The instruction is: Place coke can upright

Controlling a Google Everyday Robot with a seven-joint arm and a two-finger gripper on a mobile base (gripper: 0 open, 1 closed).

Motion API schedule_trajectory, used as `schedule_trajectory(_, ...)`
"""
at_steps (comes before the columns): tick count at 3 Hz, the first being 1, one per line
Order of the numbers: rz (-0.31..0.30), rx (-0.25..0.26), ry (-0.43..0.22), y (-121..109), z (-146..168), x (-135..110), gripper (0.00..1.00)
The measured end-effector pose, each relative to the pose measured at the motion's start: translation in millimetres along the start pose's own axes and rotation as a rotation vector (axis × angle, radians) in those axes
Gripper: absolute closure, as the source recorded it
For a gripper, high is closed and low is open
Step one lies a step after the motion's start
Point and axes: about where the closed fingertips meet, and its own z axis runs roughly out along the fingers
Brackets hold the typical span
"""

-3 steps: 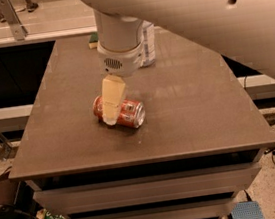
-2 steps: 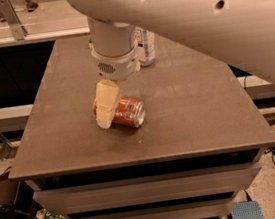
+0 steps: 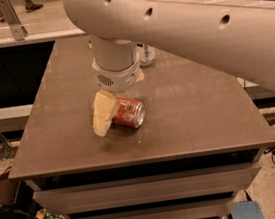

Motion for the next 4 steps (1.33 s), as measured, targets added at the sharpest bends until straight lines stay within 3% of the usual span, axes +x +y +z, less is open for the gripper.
schedule_trajectory(1,0.026,0.007,0.000,4.0,8.7,1.1,0.00)
schedule_trajectory(4,-0.111,-0.007,0.058,16.5,22.0,-10.3,0.00)
